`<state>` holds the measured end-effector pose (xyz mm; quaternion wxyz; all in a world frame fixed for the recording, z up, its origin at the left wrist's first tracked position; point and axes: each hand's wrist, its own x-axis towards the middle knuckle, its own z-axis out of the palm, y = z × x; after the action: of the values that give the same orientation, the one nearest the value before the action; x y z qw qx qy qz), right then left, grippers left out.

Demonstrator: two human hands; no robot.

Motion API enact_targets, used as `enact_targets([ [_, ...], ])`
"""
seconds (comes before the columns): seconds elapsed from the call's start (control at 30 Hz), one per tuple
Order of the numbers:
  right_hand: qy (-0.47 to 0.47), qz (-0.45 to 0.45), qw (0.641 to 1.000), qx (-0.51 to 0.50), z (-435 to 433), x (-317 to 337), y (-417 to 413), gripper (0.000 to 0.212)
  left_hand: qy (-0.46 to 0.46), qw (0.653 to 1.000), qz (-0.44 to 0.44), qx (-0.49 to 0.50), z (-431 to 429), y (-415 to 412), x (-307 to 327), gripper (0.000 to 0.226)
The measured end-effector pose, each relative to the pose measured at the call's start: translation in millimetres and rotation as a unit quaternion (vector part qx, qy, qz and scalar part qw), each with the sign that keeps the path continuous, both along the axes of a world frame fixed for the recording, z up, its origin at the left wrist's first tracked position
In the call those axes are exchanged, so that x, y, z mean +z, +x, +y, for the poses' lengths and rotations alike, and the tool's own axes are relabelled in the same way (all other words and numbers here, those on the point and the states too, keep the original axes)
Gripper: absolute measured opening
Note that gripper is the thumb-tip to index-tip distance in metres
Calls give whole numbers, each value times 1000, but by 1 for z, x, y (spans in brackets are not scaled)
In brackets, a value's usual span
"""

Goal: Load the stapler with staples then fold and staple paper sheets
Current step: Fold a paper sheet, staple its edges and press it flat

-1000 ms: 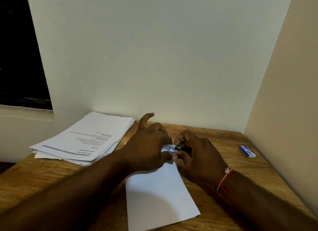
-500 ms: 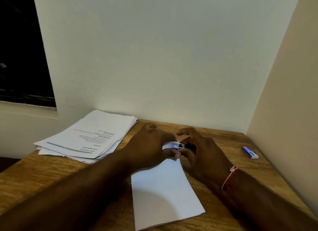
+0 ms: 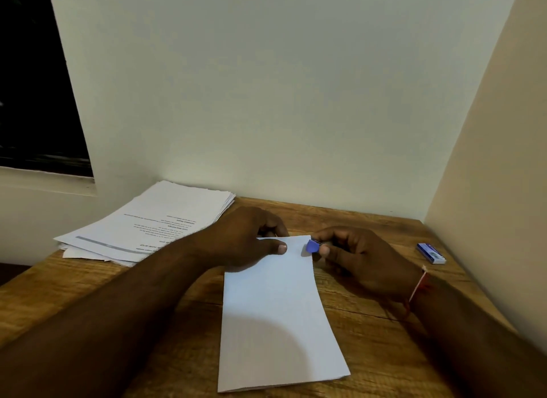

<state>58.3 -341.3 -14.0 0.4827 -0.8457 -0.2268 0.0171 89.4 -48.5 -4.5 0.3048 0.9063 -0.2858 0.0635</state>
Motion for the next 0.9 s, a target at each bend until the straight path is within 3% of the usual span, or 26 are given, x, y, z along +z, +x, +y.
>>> enact_targets([
  [0.1, 84, 55, 994, 34, 0, -3, 1, 28, 5, 1000, 20, -6, 4, 1, 3, 1],
  [0.23, 132, 106, 985, -16, -4, 1, 0, 48, 18, 1000, 23, 4, 9, 1, 6, 3],
  [0.4, 204, 154, 966, -30, -8, 2, 5, 64, 46, 998, 32, 14, 8, 3, 2, 19],
  [0.47, 160, 135, 977, -51, -8, 5, 3, 66, 63, 997, 48, 15, 6, 2, 2, 28],
  [0.53, 22, 66, 993, -93, -4, 6, 1, 53, 76, 995, 69, 10, 6, -1, 4, 30],
  [0.6, -131, -25, 984, -120, 0, 5, 0, 36, 85, 993, 84, 5, 6, -3, 6, 30],
  [0.67, -216, -81, 965, -125, 3, 3, 0, 36, 91, 991, 95, 5, 6, -4, 7, 31],
  [0.77, -263, -106, 950, -132, 1, 1, 3, 38, 99, 990, 103, -1, 6, -6, 8, 34],
  [0.9, -251, -115, 951, -140, -2, -4, 7, 23, 107, 989, 102, -9, 5, -8, 8, 41],
])
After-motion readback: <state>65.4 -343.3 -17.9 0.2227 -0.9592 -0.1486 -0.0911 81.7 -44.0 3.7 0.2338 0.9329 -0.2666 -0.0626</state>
